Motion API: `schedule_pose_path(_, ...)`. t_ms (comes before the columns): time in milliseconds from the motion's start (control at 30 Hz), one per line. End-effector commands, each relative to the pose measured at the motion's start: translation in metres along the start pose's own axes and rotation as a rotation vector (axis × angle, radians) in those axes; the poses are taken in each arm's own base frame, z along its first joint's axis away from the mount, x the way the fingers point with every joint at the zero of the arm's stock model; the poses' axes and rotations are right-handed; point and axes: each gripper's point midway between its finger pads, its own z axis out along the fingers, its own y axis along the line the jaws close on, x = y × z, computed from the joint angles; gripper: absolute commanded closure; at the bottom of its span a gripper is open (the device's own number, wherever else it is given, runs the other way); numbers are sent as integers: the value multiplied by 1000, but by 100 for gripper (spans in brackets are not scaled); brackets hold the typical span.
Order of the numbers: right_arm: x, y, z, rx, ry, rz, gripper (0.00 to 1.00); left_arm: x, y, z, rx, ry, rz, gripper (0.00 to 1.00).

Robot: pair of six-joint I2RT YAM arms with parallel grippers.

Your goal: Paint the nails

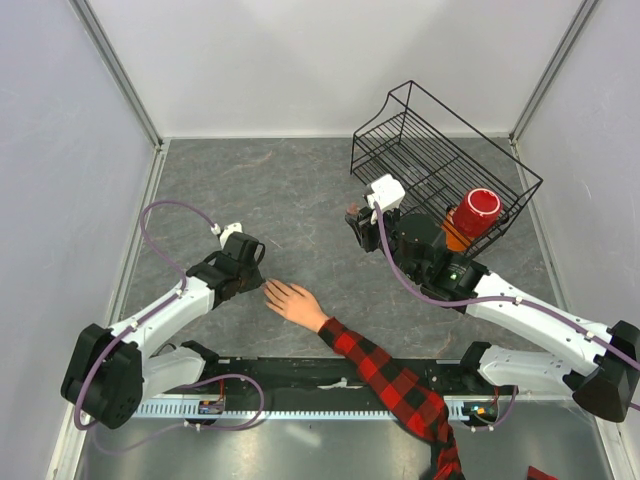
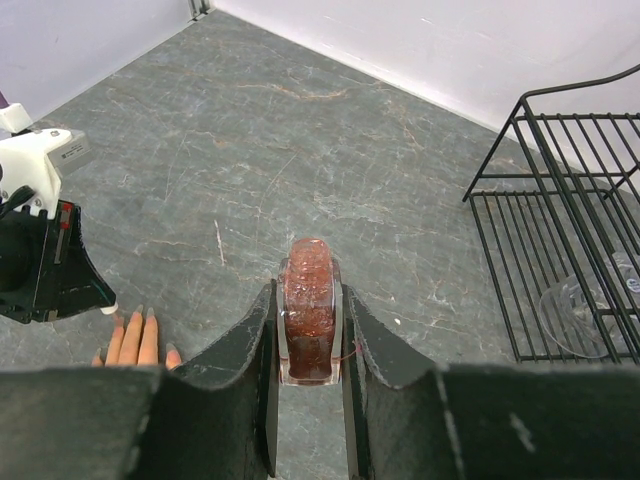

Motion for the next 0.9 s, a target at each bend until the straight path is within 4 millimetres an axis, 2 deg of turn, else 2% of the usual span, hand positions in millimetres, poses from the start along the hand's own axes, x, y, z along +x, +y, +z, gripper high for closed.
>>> schedule_pose_path(0, -29, 2, 1, -14, -67, 32, 100, -13, 0, 2, -7, -53, 0, 98)
schedule_pose_path(867, -27, 4, 4, -22, -60, 33, 100, -17, -4, 5, 0, -64, 2, 98)
